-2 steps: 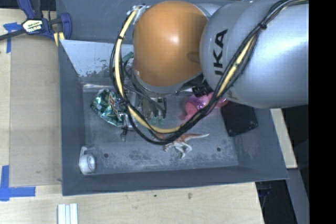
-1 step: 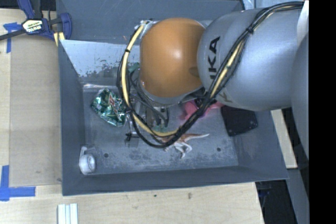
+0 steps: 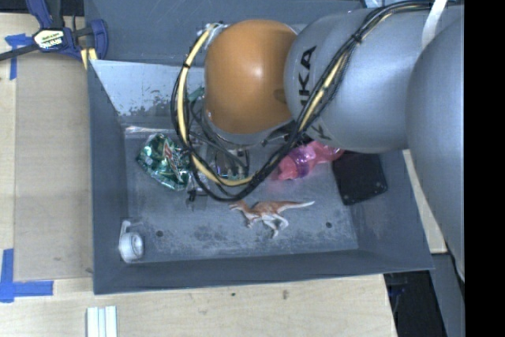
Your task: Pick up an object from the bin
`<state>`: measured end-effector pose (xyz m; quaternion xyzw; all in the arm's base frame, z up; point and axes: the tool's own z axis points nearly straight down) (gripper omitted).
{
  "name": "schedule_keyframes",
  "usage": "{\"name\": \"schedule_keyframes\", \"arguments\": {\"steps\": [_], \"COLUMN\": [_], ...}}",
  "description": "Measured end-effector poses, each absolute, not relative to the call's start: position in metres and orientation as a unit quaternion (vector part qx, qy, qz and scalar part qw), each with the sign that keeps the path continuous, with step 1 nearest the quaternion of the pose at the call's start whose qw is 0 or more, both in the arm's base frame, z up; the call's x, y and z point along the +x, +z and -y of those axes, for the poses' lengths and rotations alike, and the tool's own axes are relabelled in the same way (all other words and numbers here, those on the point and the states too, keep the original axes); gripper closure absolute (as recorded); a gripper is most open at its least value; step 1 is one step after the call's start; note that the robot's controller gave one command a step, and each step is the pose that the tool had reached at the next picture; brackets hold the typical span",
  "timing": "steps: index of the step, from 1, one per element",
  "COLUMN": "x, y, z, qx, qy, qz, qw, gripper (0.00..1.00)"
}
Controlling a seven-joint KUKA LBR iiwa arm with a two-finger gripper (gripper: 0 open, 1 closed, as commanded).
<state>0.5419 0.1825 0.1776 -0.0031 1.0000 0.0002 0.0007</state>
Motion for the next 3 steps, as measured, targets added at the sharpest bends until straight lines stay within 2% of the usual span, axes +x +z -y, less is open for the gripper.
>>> {"name": "schedule_keyframes", "arguments": {"steps": [1,2,3], "x": [0.558,0.559,0.568], "y": [0.158,0.132,0.111], "z": [-0.185,-0.163,-0.153], "qx": [-0.075,-0.068,0.046], "qy": [0.001,0.002,0.001], "qz": [-0.997,-0.998,-0.999], "qw": [0.005,0.004,0.004], "gripper": [0.00,0.00,0.00]}}
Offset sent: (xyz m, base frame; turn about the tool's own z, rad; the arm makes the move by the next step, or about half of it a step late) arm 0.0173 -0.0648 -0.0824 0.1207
